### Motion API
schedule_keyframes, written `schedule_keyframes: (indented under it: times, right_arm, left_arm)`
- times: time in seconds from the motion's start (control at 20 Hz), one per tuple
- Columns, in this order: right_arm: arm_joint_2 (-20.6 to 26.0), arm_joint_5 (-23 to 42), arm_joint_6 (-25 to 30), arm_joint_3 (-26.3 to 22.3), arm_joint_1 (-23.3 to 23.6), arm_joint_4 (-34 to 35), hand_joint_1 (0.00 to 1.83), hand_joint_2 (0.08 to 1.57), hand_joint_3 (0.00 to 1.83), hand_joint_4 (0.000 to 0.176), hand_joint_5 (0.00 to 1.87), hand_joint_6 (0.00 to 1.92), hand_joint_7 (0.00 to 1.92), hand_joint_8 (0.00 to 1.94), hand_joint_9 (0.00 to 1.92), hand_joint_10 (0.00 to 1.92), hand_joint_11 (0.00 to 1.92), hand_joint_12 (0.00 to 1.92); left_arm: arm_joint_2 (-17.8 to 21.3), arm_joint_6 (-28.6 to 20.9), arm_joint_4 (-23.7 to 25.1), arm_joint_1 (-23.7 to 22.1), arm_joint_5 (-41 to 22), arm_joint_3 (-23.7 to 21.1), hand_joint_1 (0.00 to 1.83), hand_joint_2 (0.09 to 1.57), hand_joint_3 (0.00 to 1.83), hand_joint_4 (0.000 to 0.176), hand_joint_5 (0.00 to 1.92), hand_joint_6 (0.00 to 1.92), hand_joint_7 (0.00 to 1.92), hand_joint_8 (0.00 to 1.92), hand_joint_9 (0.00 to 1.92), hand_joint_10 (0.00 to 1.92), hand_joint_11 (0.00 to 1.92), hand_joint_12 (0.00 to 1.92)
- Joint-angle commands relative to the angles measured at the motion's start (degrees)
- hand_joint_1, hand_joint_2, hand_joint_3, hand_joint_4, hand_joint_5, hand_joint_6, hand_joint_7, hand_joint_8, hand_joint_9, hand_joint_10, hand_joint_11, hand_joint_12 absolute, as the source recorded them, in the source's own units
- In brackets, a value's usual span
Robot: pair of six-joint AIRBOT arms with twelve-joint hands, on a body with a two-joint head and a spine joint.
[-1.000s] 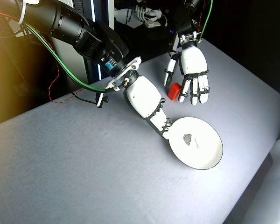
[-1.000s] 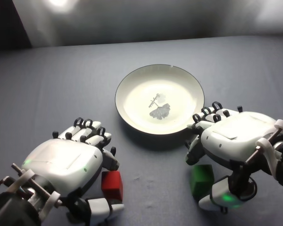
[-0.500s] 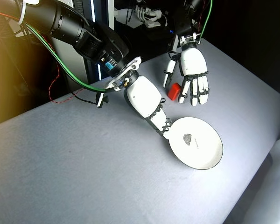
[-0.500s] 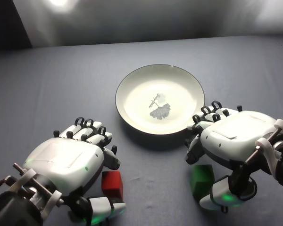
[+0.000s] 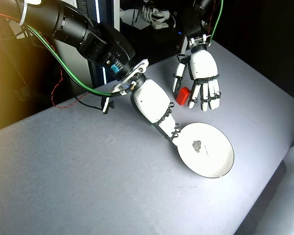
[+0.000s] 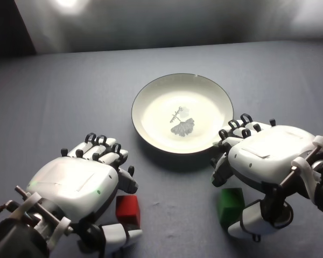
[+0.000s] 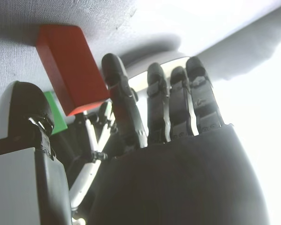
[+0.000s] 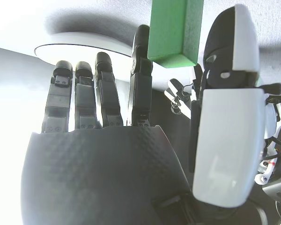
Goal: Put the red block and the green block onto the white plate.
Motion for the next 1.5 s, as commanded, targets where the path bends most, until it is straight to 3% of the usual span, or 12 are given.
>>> schedule_keyframes:
  times: [0.0, 0.1, 0.15, 0.2, 0.4, 0.5, 0.8, 0.95, 1.05, 1.1, 1.35, 1.45]
  right_arm:
    - [0.5, 1.7, 0.5, -0.2, 0.3, -3.2, 0.95, 0.87, 0.01, 0.122, 0.76, 0.03, 0.22, 0.02, 0.04, 0.01, 0.0, 0.0]
    - [0.5, 1.7, 0.5, -0.2, 0.3, -3.2, 0.95, 0.88, 0.01, 0.14, 0.78, 0.03, 0.21, 0.01, 0.05, 0.01, 0.0, 0.0]
    - [0.5, 1.7, 0.5, -0.2, 0.3, -3.2, 0.98, 0.91, 0.01, 0.144, 0.83, 0.03, 0.26, 0.01, 0.08, 0.01, 0.0, 0.0]
    - [0.4, 1.7, 0.5, -0.2, 0.3, -3.2, 1.01, 0.94, 0.0, 0.126, 0.85, 0.01, 0.37, 0.01, 0.12, 0.01, 0.0, 0.0]
    - [0.4, 1.7, 0.7, -0.2, 0.3, -3.6, 1.06, 1.04, 0.0, 0.174, 1.11, 0.71, 0.43, 0.01, 0.15, 0.0, 0.0, 0.0]
    - [0.4, 1.7, 0.7, -0.2, 0.3, -3.6, 1.07, 1.04, 0.0, 0.176, 1.14, 0.71, 0.45, 0.01, 0.17, 0.01, 0.0, 0.0]
    - [0.5, 1.7, 0.7, -0.2, 0.5, -4.5, 1.07, 1.04, 0.0, 0.176, 1.15, 0.69, 0.5, 0.0, 0.24, 0.01, 0.0, 0.0]
    - [0.6, 1.7, 0.7, -0.1, 2.5, -5.3, 1.07, 1.04, 0.0, 0.175, 1.15, 0.69, 0.51, 0.0, 0.23, 0.0, 0.0, 0.0]
    - [0.6, 1.7, 0.7, 0.2, 4.8, -5.3, 1.08, 1.03, 0.0, 0.176, 1.18, 0.64, 0.5, 0.0, 0.23, 0.01, 0.0, 0.0]
    - [0.6, 1.8, 0.7, 0.5, 5.8, -5.3, 1.08, 1.03, 0.0, 0.176, 1.17, 0.66, 0.51, 0.0, 0.24, 0.01, 0.0, 0.0]
    - [0.4, 1.7, 1.8, 4.0, 8.3, -5.3, 1.08, 1.02, 0.0, 0.176, 1.2, 0.61, 0.52, 0.0, 0.26, 0.01, 0.0, 0.0]
    - [-0.1, 1.3, 2.1, 6.1, 9.4, -5.3, 1.08, 1.02, 0.0, 0.176, 1.2, 0.6, 0.51, 0.0, 0.25, 0.0, 0.0, 0.0]
  left_arm:
    - [0.1, -0.3, 3.2, -0.1, -4.3, 0.0, 0.89, 1.03, 0.0, 0.016, 0.91, 0.02, 0.33, 0.01, 0.06, 0.0, 0.0, 0.36]
    - [0.1, -0.3, 3.2, -0.2, -4.3, 0.0, 0.9, 1.05, 0.01, 0.028, 0.96, 0.03, 0.35, 0.01, 0.06, 0.0, 0.0, 0.36]
    - [0.1, -0.3, 3.2, -0.2, -4.4, 0.0, 1.0, 1.09, 0.0, 0.124, 0.99, 0.76, 0.33, 0.0, 0.01, 0.01, 0.0, 0.26]
    - [0.1, -0.3, 3.2, -0.2, -4.4, 0.0, 1.02, 1.12, 0.0, 0.138, 0.96, 1.0, 0.28, 0.0, 0.01, 0.01, 0.0, 0.2]
    - [0.1, -0.3, 3.2, -0.2, -4.6, 0.0, 1.07, 1.09, 0.0, 0.076, 1.03, 0.9, 0.28, 0.0, 0.03, 0.01, 0.0, 0.37]
    - [0.1, -0.3, 3.1, -0.2, -4.6, 0.0, 1.01, 1.12, 0.0, 0.171, 0.96, 1.01, 0.29, 0.0, 0.04, 0.0, 0.0, 0.48]
    - [0.1, -0.3, 2.9, -1.0, -4.6, -0.1, 1.06, 1.1, 0.0, 0.077, 1.02, 0.92, 0.37, 0.0, 0.1, 0.0, 0.0, 0.66]
    - [0.2, -0.1, 2.6, -2.5, -4.6, -0.1, 1.03, 1.1, 0.0, 0.155, 1.0, 0.95, 0.39, 0.0, 0.12, 0.01, 0.0, 0.69]
    - [0.5, 0.5, 1.8, -4.0, -4.6, -0.1, 1.09, 1.09, 0.0, 0.015, 1.03, 0.89, 0.38, 0.0, 0.1, 0.0, 0.0, 0.59]
    - [0.6, 1.1, 1.4, -5.0, -4.6, -0.1, 1.1, 1.08, 0.0, 0.005, 1.06, 0.85, 0.4, 0.0, 0.13, 0.01, 0.0, 0.64]
    - [0.6, 2.1, 0.2, -8.7, -3.3, 1.1, 1.06, 1.09, 0.0, 0.105, 1.04, 0.89, 0.39, 0.0, 0.13, 0.0, 0.0, 0.65]
    - [0.3, 2.1, 0.0, -10.3, -2.2, 2.3, 1.07, 1.09, 0.0, 0.064, 1.04, 0.89, 0.39, 0.0, 0.13, 0.01, 0.0, 0.59]
